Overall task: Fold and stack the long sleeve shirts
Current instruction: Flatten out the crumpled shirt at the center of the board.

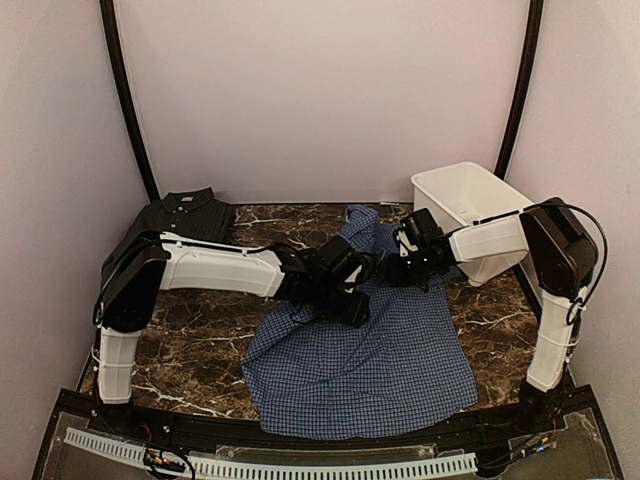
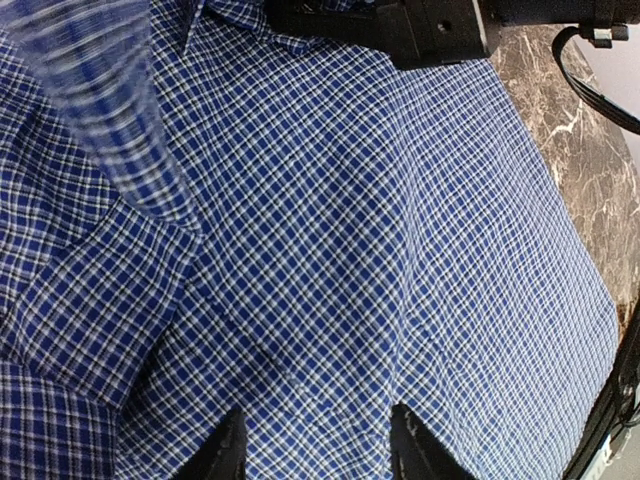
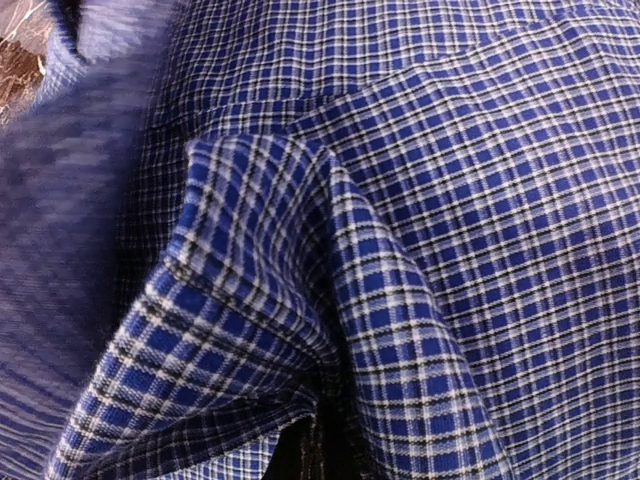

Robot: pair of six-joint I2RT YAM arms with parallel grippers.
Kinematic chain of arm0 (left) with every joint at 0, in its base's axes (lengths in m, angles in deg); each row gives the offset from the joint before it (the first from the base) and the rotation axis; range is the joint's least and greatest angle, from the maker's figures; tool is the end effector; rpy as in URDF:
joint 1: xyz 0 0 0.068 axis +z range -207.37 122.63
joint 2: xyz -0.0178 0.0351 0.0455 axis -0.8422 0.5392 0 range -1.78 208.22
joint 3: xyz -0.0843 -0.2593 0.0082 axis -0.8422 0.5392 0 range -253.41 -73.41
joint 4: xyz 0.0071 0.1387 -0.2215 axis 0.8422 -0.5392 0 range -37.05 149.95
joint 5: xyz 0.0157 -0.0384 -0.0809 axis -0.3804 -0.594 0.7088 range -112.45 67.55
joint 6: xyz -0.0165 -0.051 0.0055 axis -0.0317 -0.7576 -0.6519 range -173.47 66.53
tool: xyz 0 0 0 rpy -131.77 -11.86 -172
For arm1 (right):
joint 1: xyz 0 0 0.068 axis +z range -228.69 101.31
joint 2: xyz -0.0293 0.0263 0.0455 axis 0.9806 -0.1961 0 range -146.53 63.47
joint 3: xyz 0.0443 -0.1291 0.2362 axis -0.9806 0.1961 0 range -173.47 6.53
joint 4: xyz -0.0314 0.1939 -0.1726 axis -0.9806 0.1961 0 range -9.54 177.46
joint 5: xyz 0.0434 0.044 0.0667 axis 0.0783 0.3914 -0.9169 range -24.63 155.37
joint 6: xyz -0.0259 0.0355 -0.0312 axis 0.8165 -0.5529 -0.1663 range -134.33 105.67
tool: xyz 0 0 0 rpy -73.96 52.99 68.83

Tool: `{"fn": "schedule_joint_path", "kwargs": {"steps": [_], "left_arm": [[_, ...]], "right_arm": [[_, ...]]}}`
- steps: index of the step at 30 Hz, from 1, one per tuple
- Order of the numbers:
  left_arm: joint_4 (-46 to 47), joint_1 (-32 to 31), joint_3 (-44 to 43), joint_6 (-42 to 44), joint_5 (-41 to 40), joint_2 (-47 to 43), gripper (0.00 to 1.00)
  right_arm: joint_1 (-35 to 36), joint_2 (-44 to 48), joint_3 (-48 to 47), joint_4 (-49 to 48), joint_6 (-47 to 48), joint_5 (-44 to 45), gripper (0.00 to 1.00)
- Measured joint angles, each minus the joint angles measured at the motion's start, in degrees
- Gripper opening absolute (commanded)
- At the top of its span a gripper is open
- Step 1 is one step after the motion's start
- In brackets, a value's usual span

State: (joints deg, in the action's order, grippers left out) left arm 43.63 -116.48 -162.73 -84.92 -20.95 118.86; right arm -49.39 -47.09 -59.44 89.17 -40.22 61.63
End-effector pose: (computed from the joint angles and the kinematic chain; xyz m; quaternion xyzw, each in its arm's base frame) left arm 0.2399 -0.4028 0.1836 0.2275 0.9042 -0.2652 0.2455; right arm 0.3432 0.1953 0.1437 -0.0385 0.9479 0.1733 0.2646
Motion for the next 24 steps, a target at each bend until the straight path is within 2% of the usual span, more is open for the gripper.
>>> {"fn": "schedule_joint_path", "kwargs": {"steps": [3, 10, 15, 20, 24], "left_arm": [[-0.57, 0.00, 0.17, -0.50, -0.59, -1.40, 0.59], [-1.40, 0.94, 4.57, -4.09, -7.50, -15.34, 0.61], [-0.55, 7.04, 9.03, -8.28, -8.35, -22.80, 0.61], [0.44, 14.80, 13.00, -11.47, -5.60, -20.96, 0.63], [1.31, 16.96, 13.07, -13.42, -3.02, -16.28, 0.63]], "right_arm": [[0.00, 0.00, 0.28, -0.31, -0.15, -0.72, 0.00], [0.02, 1.36, 0.66, 0.04, 0.17, 0.17, 0.00], [0.11, 2.80, 0.79, 0.33, 0.46, 1.51, 0.00], [0.39, 3.17, 1.55, 0.33, 0.57, 2.29, 0.00], [0.48, 3.26, 2.38, 0.39, 0.74, 2.36, 0.00]]}}
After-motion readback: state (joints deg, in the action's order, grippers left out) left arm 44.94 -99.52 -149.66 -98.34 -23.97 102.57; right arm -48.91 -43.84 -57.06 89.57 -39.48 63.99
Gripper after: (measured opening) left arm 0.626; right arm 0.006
